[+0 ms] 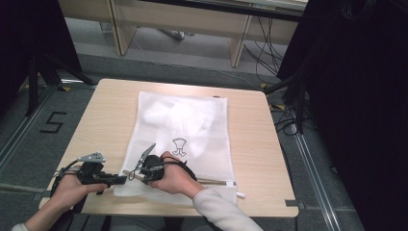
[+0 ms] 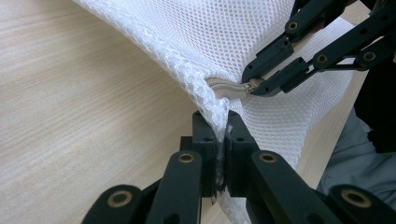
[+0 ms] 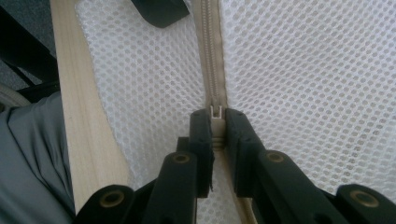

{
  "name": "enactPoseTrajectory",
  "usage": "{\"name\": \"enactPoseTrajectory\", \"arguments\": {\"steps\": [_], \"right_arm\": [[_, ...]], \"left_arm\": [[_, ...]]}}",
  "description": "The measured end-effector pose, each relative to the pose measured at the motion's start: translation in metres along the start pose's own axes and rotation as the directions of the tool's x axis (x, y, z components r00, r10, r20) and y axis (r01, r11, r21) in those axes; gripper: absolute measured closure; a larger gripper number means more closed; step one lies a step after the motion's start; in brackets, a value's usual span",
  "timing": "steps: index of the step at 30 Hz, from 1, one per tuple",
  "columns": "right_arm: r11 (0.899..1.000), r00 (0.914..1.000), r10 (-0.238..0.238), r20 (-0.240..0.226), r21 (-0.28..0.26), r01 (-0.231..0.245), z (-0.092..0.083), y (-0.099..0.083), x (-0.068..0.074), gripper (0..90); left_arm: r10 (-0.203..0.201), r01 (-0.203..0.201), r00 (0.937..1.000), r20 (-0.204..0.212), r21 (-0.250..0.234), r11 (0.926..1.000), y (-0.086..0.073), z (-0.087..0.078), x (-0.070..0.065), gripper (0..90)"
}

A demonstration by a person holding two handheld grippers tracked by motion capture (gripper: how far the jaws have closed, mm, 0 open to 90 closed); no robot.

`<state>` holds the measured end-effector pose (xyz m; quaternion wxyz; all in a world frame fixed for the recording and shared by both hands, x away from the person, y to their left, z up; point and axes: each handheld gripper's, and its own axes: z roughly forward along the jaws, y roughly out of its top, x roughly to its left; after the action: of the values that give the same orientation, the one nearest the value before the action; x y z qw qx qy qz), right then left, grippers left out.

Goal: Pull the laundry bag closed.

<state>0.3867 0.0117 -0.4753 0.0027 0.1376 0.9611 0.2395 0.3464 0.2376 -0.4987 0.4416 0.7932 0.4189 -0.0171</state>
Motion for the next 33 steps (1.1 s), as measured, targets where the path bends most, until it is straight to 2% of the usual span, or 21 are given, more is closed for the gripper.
{"name": "enactPoseTrajectory", "arguments": {"steps": [2, 3, 6, 7, 16, 17, 26, 28, 33], "right_arm": [[1.0, 1.0, -0.004, 0.003, 0.001, 0.004, 0.001, -0.001, -0.001, 82.6], [1.0, 1.0, -0.004, 0.006, 0.0, 0.004, 0.001, -0.002, -0.001, 82.6], [1.0, 1.0, 0.002, 0.0, 0.002, -0.002, 0.001, -0.002, -0.001, 82.6], [1.0, 1.0, 0.002, -0.001, 0.002, -0.002, 0.0, -0.002, -0.001, 82.6], [1.0, 1.0, -0.002, -0.009, 0.001, 0.002, 0.0, -0.003, -0.002, 82.6], [1.0, 0.9999, 0.009, -0.005, 0.003, -0.009, 0.0, -0.004, -0.002, 82.6], [1.0, 1.0, 0.008, 0.005, 0.012, -0.008, -0.003, -0.009, -0.004, 82.6], [1.0, 0.9997, 0.024, 0.009, 0.011, -0.024, -0.003, -0.01, -0.003, 82.6], [1.0, 1.0, 0.005, 0.007, 0.006, -0.005, -0.003, -0.011, -0.005, 82.6]], "left_arm": [[-0.001, 0.001, 1.0, -0.007, -0.004, 1.0, 0.0, 0.0, 0.0, 84.9], [0.0, 0.0, 1.0, 0.006, 0.001, 1.0, 0.0, 0.0, 0.0, 84.9], [0.0, 0.0, 1.0, -0.009, -0.005, 1.0, 0.0, 0.0, 0.0, 84.9], [0.0, 0.0, 1.0, 0.009, 0.001, 1.0, 0.0, 0.0, 0.001, 84.9], [-0.002, 0.002, 1.0, 0.004, 0.004, 1.0, 0.0, 0.0, 0.001, 85.0], [-0.002, 0.002, 1.0, 0.001, 0.004, 1.0, -0.001, 0.0, 0.001, 85.0], [-0.003, 0.003, 1.0, -0.004, 0.002, 1.0, -0.001, 0.0, 0.001, 84.9], [-0.005, 0.005, 1.0, -0.002, 0.004, 1.0, -0.001, 0.0, 0.002, 84.9], [-0.006, 0.006, 1.0, -0.001, 0.004, 1.0, -0.001, 0.001, 0.002, 84.9]]}}
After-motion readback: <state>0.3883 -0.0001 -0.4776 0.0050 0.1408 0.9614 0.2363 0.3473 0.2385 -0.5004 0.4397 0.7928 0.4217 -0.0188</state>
